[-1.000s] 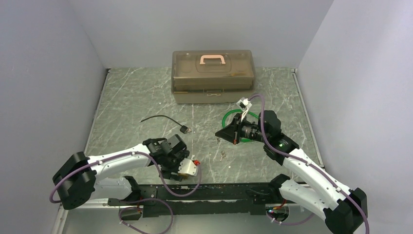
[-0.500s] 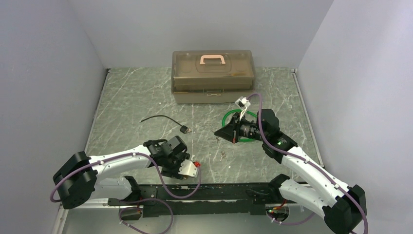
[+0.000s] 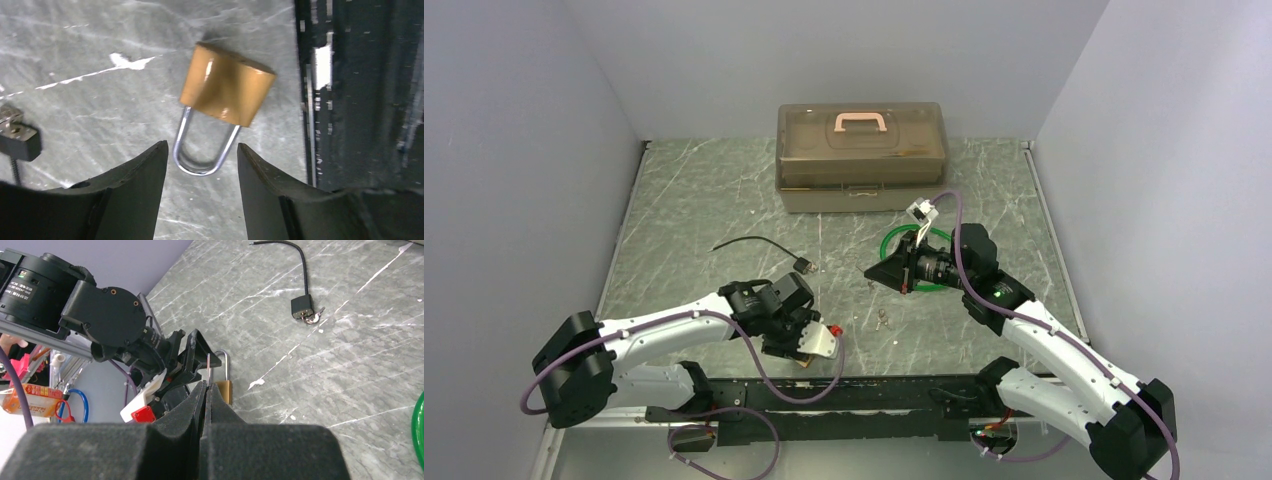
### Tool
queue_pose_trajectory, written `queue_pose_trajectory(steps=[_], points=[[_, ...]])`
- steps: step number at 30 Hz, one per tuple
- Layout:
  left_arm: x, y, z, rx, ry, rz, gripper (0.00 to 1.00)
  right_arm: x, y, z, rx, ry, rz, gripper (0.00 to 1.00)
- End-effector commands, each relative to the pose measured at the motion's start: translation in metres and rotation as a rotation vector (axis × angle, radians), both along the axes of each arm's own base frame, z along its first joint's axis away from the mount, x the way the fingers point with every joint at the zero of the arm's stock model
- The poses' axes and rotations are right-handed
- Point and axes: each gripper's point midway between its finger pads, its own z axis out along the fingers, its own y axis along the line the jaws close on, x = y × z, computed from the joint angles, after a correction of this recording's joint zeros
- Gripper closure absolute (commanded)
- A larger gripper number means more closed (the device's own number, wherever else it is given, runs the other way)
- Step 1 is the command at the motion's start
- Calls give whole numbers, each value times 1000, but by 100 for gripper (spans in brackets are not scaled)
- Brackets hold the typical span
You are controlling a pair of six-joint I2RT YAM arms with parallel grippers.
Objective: Unlock with the key
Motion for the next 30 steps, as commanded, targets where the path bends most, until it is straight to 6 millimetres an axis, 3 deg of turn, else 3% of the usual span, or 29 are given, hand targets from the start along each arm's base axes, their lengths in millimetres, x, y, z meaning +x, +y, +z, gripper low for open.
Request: queue_pose_trajectory(steps=[1,5,17,25,27,29,30], points=[[-30,-4,6,-28,118,-51,41,4,2,29,48,-66,-5,100],[-39,3,-6,0,141,-107,42,5,2,28,48,-64,-6,100],[-18,-1,-32,46,45,-157,47,5,3,29,55,-66,-4,100],[-24,9,-53,79,53,-199,69,4,2,37,66,-77,-6,100],[-25,9,-55,81,57,-203,81,4,2,38,67,-78,-6,100],[-26,9,-57,79,59,-199,99,4,2,39,68,-78,-7,100],[-26,8,-57,78,56,-194,100,3,2,40,69,-78,-7,100]])
